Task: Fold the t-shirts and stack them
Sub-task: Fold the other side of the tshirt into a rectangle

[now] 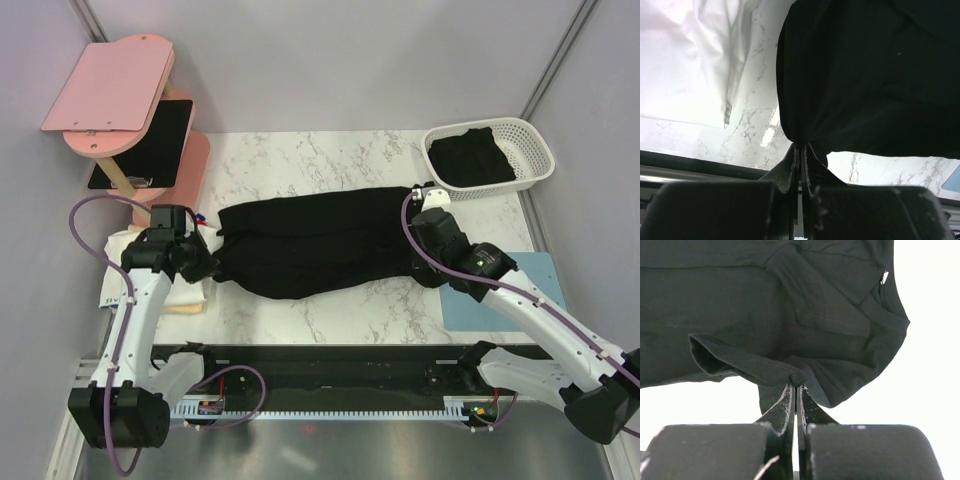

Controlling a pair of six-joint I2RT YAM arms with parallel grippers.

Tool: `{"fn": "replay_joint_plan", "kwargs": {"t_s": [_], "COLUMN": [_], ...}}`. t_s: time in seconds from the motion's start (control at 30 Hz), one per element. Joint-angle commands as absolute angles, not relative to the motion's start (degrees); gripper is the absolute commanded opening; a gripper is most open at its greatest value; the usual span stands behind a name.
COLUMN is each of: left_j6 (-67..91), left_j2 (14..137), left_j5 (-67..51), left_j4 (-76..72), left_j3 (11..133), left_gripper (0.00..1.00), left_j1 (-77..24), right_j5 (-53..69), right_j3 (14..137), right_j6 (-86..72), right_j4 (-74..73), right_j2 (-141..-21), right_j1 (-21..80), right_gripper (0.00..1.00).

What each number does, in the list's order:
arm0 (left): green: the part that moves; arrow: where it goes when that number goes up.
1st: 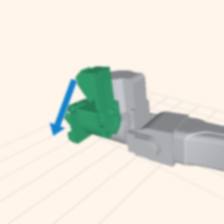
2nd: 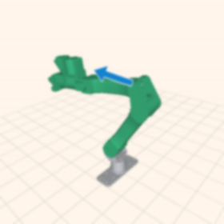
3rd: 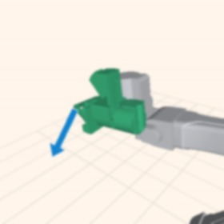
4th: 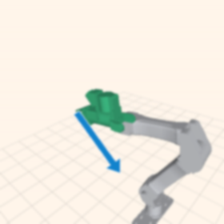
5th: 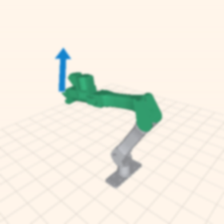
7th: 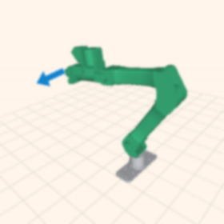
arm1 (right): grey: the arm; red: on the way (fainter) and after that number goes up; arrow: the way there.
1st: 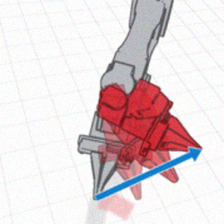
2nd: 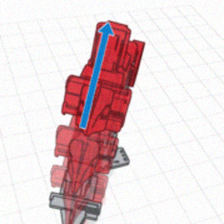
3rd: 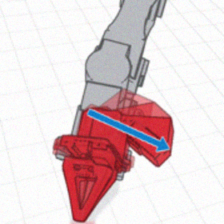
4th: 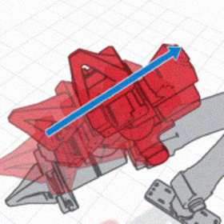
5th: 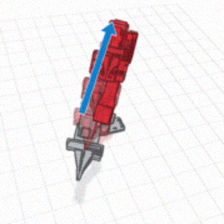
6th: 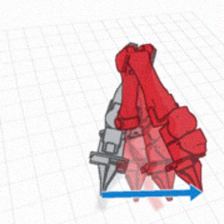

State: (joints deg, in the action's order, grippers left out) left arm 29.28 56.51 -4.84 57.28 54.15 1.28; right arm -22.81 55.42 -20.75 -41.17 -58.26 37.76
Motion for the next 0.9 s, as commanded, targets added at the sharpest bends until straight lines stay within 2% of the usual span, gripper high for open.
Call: {"fn": "replay_joint_plan", "kwargs": {"t_s": [0.0,0.27,0.6,0.87], "left_j6": [28.12,28.13,27.42,26.72], "left_j2": [60.27,75.22,94.56,106.34], "left_j5": [-3.34,-3.96,-2.73,-4.04], "left_j4": [56.26,49.92,47.81,48.78], "left_j3": [55.46,61.34,74.16,81.38], "left_gripper": [0.02,0.02,0.02,0.02], "left_j1": [1.49,1.49,1.76,2.55], "right_j5": [-26.19,-30.5,-23.65,-20.31], "right_j3": [57.39,65.21,73.65,78.3], "right_j6": [-19.6,-13.98,-11.78,-10.46], "right_j4": [-38.95,-33.75,-26.28,-24.17], "right_j2": [-61.08,-73.64,-91.73,-98.08], "right_j1": [38.06,34.73,25.41,18.64], "right_gripper": [0.0,0.0,0.0,0.0]}}
